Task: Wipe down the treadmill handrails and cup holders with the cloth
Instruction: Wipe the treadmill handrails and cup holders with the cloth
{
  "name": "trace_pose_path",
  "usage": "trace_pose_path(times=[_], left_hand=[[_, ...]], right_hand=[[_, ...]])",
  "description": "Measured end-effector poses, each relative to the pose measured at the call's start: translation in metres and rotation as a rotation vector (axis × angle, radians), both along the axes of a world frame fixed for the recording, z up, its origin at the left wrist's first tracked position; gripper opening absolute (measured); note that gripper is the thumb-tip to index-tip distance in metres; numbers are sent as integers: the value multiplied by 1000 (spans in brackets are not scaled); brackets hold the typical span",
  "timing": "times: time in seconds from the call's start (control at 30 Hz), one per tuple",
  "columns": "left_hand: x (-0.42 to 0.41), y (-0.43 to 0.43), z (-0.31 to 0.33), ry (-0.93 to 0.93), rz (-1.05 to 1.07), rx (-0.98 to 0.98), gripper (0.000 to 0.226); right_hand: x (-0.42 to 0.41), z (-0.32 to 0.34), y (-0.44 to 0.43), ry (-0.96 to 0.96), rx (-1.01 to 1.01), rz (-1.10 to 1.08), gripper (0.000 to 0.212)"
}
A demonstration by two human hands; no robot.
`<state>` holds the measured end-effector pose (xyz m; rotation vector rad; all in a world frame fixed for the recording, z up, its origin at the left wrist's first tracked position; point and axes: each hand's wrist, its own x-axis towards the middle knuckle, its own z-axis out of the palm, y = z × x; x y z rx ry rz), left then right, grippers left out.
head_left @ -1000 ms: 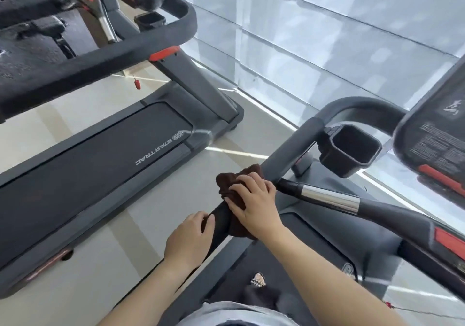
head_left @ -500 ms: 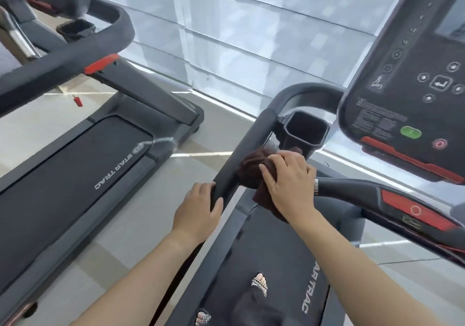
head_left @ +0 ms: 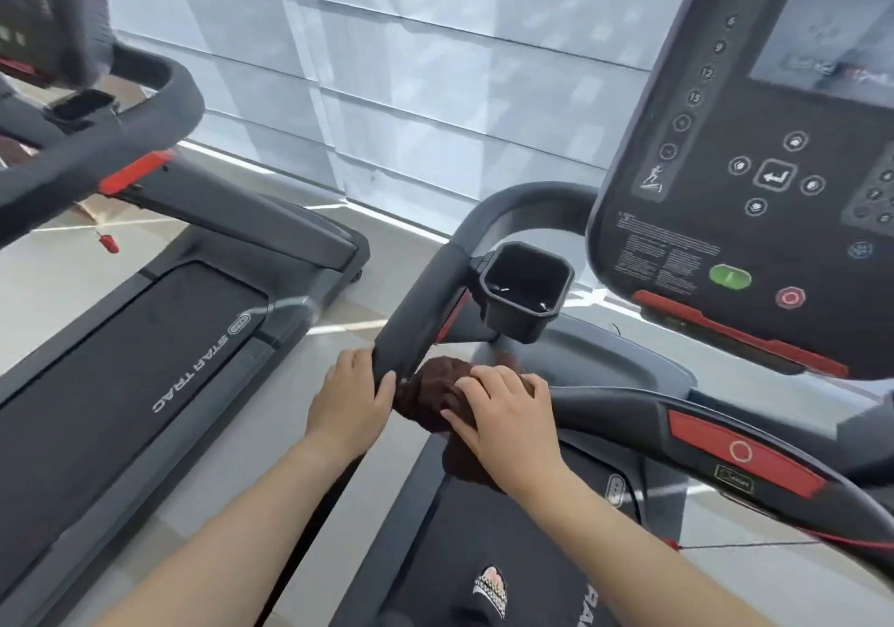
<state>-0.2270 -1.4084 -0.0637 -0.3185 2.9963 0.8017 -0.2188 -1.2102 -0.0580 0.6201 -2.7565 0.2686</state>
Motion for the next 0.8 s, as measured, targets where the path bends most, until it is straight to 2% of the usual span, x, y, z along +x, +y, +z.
trace_pose_path(times=[0.13, 0.27, 0.47, 0.57, 0.67, 0.8], left_hand=[[-15, 14, -1, 5, 22, -50, 46], [-9, 17, -6, 27, -13, -177, 49], [-13, 13, -4, 40, 7, -53, 42], [-12, 9, -3, 37, -3, -42, 43], [-11, 11, -3, 35, -4, -74, 43], [-12, 14, -4, 28, 5, -90, 45]], right_hand=[[4, -4, 26, 32, 20, -2, 34], [-5, 4, 1, -149, 55, -57, 40], [-21, 7, -23, -332, -36, -28, 36], [-14, 18, -4, -305, -88, -54, 32], [-9, 39, 19, -275, -174, -172, 26], [-10, 67, 39, -69, -165, -287, 20]])
